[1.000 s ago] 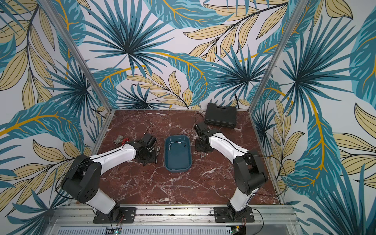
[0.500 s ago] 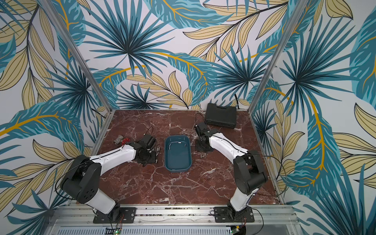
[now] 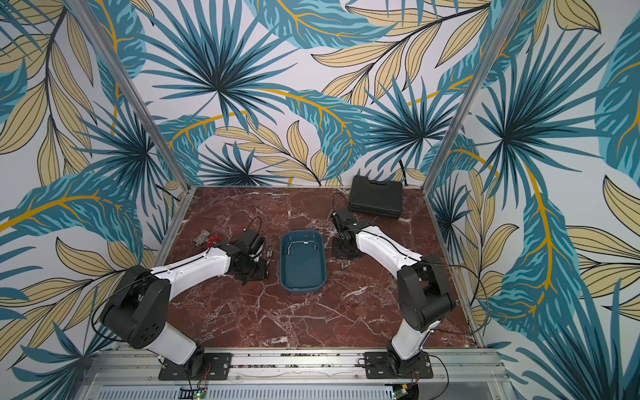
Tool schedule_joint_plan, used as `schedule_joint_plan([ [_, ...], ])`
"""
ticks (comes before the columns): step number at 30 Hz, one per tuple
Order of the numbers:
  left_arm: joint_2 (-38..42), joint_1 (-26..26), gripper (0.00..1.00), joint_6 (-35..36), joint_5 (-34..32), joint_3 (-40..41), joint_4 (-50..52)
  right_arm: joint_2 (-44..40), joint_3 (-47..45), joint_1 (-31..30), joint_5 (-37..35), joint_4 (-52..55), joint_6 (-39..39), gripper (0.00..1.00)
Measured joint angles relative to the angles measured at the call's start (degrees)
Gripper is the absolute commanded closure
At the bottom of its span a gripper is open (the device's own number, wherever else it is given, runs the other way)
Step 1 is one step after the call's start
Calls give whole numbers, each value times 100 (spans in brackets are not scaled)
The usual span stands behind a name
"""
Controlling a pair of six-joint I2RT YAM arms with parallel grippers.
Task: Take out the socket from the storage box
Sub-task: Place the socket head at the center of the board.
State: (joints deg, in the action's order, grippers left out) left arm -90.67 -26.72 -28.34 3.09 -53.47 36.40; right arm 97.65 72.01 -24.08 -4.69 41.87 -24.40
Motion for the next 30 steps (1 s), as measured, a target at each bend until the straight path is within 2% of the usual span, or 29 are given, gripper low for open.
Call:
schedule_joint_plan([
  [15,-79,149,54,341,361,-9,463,0,-13,0,46,-2,46,76],
  [30,-417,155,54,348,273,-136,431,0,-46,0,42,-4,46,76],
])
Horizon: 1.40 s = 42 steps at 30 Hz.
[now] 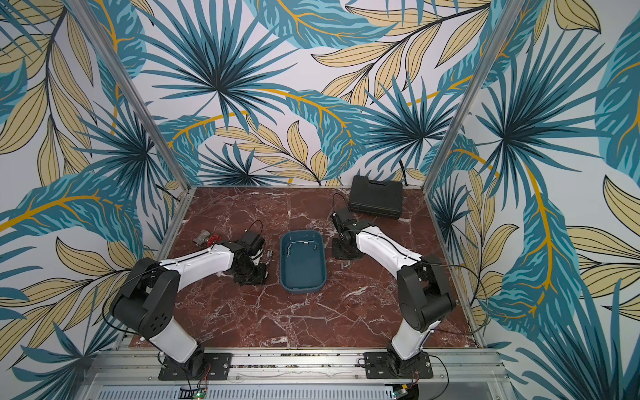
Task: Take out the socket from the storage box
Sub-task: Place the socket head at the center of the board, then pick up the socket head from the storage box.
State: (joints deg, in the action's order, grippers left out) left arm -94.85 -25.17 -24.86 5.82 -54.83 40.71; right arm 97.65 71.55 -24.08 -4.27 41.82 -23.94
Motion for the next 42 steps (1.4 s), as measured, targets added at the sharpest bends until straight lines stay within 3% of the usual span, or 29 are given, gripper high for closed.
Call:
schedule_joint_plan([
  [22,619,4,54,-22,-463,-149,26,-164,90,-15,-22,70,116,76],
  [30,1108,4,54,-166,-649,-149,214,-149,614,-382,-4,177,382,77],
  [42,1257,4,54,-306,-807,-149,319,1012,1644,-798,199,20,553,79],
])
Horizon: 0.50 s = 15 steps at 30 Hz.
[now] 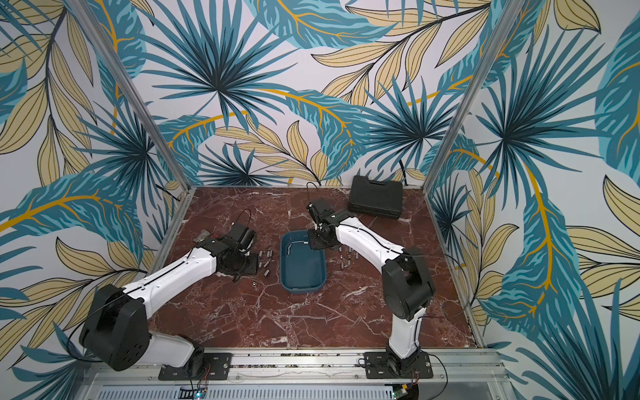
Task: Take out the socket from the storage box
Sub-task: Pick up the socket head from the storage box.
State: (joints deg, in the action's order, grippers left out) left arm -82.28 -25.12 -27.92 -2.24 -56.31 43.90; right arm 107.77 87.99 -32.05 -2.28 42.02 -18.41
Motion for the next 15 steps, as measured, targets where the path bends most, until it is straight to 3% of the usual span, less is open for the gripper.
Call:
schedule_joint_plan([
  [15,0,0,54,-127,-15,24,-76,1705,1303,-149,-74,-258,-275,71],
])
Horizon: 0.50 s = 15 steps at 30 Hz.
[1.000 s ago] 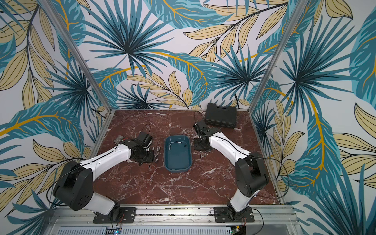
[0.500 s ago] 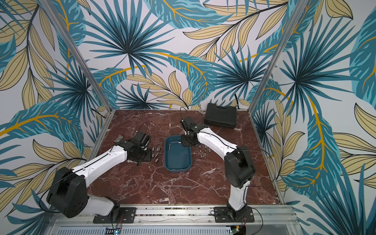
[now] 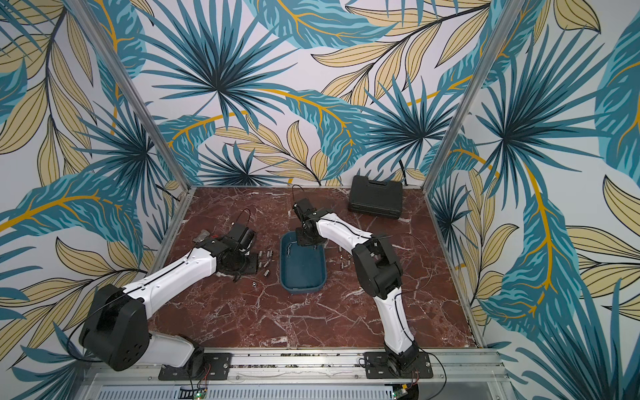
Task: Take out the socket from the storage box
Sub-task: Pick up the socket head from the storage box.
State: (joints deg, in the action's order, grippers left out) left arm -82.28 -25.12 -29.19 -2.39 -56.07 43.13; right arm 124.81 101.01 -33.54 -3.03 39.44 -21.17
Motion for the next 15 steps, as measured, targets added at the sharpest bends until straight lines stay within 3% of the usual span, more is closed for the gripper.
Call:
schedule_joint_plan([
  [15,35,0,53,-42,0,114,-59,643,566,0,-66,101,-111,72],
])
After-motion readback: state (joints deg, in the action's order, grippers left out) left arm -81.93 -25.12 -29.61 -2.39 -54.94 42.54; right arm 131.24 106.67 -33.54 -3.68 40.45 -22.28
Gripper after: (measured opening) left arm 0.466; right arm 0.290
